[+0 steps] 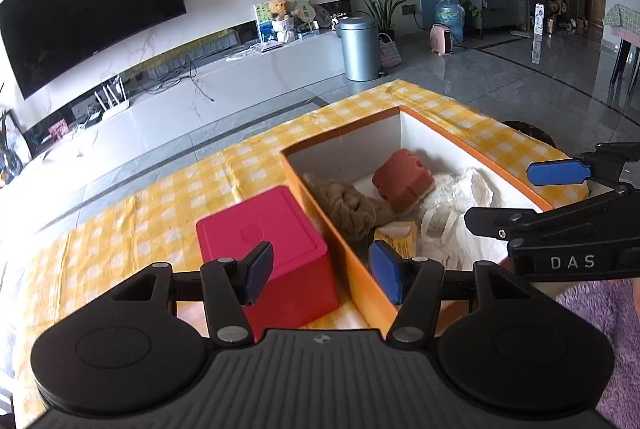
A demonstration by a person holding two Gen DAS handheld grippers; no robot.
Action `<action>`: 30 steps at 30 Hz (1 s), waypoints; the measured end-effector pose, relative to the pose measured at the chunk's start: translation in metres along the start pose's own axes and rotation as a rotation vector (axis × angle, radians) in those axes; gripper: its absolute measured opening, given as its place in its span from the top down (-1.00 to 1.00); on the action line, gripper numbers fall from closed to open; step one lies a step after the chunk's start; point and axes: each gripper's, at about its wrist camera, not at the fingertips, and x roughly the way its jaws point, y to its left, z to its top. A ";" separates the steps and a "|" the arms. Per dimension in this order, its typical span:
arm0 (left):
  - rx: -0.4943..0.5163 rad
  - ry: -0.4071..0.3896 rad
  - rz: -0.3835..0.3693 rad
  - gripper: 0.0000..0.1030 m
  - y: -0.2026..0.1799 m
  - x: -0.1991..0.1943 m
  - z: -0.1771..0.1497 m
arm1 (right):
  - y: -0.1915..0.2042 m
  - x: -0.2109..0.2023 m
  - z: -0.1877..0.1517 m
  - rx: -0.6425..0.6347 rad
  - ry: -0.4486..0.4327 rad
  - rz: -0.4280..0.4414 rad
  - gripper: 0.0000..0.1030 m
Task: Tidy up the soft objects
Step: 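Open both grippers to drop the towel and sponge and withdraw, then grasp the white mesh bag with the right gripper while the left approaches the yellow cloth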
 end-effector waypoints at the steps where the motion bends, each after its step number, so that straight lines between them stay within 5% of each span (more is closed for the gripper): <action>1: -0.022 0.012 0.002 -0.31 0.005 -0.003 -0.008 | 0.005 -0.003 -0.004 0.013 -0.001 0.009 -0.53; 17: -0.250 0.162 0.080 -0.29 0.077 -0.031 -0.106 | 0.094 -0.013 -0.058 -0.030 0.041 0.089 -0.52; 30: -0.359 0.209 0.072 -0.24 0.149 -0.024 -0.132 | 0.165 0.046 -0.063 -0.152 0.139 0.223 -0.62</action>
